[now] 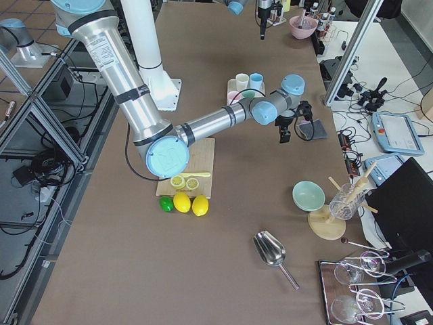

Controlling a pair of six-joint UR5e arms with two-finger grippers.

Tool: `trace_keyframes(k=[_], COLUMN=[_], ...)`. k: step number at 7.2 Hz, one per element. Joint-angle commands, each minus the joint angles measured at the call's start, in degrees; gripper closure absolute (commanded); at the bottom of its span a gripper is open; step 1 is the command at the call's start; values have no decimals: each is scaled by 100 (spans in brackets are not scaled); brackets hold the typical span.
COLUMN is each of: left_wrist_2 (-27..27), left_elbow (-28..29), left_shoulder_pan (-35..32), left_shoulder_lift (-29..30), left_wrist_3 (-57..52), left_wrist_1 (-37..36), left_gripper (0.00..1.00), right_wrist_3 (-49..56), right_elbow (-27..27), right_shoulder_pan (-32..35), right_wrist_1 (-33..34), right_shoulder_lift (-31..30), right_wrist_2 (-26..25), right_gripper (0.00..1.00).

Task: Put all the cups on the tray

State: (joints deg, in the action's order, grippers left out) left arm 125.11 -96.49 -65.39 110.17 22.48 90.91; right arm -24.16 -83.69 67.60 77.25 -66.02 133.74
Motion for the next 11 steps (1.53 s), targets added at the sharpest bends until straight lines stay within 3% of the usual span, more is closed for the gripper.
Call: trace_keyframes(k=[1,3,11], left_wrist_2=[355,321,373], left_elbow=[-18,-53,-1], left_shoulder_pan=[-1016,-1222,-1257], left_shoulder_lift=[-1098,-1812,-2017], left_wrist_3=[-1479,-1695,-912], left_wrist_1=[67,451,533], left_gripper=[2,2,2], right_wrist_3=[1215,1755,1845], right_elbow=[2,-7,-33], right_shoulder_pan=[708,1034,1335], right_wrist_1=[0,0,-17], right_shoulder_lift=[-724,-1157,-1466], right_wrist_2=[161,161,-235], right_gripper=[0,0,0])
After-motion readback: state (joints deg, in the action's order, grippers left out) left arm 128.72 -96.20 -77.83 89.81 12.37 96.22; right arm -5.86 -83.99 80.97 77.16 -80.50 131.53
